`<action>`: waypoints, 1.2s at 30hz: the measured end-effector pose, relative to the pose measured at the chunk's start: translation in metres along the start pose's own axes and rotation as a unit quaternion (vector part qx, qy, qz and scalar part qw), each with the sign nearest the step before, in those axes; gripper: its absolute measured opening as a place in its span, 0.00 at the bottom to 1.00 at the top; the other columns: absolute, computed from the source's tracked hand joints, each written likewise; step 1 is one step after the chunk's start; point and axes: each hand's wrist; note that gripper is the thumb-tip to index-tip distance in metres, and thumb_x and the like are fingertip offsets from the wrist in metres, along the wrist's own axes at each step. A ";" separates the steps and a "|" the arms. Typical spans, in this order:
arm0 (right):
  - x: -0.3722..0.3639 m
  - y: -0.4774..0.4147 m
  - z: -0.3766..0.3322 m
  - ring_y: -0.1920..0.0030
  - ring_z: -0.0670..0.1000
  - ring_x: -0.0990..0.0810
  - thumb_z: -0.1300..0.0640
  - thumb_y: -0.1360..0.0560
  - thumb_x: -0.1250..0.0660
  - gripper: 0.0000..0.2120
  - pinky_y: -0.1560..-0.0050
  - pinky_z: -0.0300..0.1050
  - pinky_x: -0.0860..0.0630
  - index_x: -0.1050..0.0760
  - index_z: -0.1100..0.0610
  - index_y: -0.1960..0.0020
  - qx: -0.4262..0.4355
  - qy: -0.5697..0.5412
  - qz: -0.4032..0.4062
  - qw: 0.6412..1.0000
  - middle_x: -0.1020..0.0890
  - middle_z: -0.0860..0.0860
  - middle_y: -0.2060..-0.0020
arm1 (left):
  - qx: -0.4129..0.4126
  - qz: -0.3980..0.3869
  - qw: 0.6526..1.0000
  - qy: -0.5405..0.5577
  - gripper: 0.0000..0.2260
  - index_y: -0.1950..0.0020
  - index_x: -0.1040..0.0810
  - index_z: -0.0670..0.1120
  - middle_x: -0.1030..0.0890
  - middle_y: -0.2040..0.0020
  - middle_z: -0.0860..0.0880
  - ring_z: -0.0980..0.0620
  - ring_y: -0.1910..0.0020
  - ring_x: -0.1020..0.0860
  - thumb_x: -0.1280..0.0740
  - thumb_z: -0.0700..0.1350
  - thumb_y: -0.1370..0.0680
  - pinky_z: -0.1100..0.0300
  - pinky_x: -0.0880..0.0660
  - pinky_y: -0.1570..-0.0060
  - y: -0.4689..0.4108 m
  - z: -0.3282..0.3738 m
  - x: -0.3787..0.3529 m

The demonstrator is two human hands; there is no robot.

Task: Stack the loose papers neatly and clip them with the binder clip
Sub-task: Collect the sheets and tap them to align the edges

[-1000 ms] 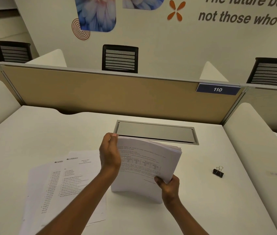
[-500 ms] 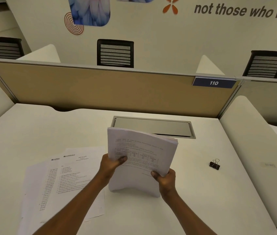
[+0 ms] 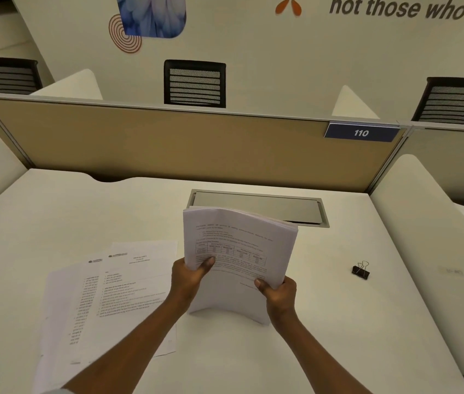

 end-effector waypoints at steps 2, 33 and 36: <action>0.001 0.000 -0.001 0.60 0.47 0.16 0.62 0.40 0.29 0.11 0.63 0.37 0.20 0.19 0.54 0.57 -0.004 0.002 0.000 1.000 0.15 0.48 0.60 | -0.006 0.004 1.000 -0.006 0.08 0.53 0.20 0.53 0.16 0.55 0.50 0.45 0.54 0.17 0.25 0.44 0.30 0.60 0.18 0.61 0.001 0.000 -0.002; 0.019 0.008 -0.006 0.64 0.46 0.18 0.74 0.32 0.30 0.16 0.65 0.33 0.21 0.20 0.52 0.63 -0.018 0.020 -0.009 1.000 0.16 0.50 0.63 | -0.008 0.122 0.992 0.014 0.11 0.59 0.19 0.53 0.15 0.66 0.59 0.42 0.59 0.17 0.23 0.49 0.38 0.49 0.19 0.58 0.026 -0.012 -0.022; 0.024 0.008 -0.004 0.63 0.50 0.19 0.72 0.33 0.28 0.15 0.66 0.33 0.22 0.20 0.51 0.64 -0.012 0.040 -0.017 0.999 0.16 0.49 0.65 | -0.017 0.134 0.991 0.009 0.11 0.60 0.20 0.54 0.16 0.67 0.60 0.41 0.60 0.17 0.21 0.47 0.37 0.52 0.18 0.61 0.030 -0.014 -0.025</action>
Point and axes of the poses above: each hand's wrist, its own y-axis away from the middle knuckle, its own x-axis out of the back of the hand, z = x × y
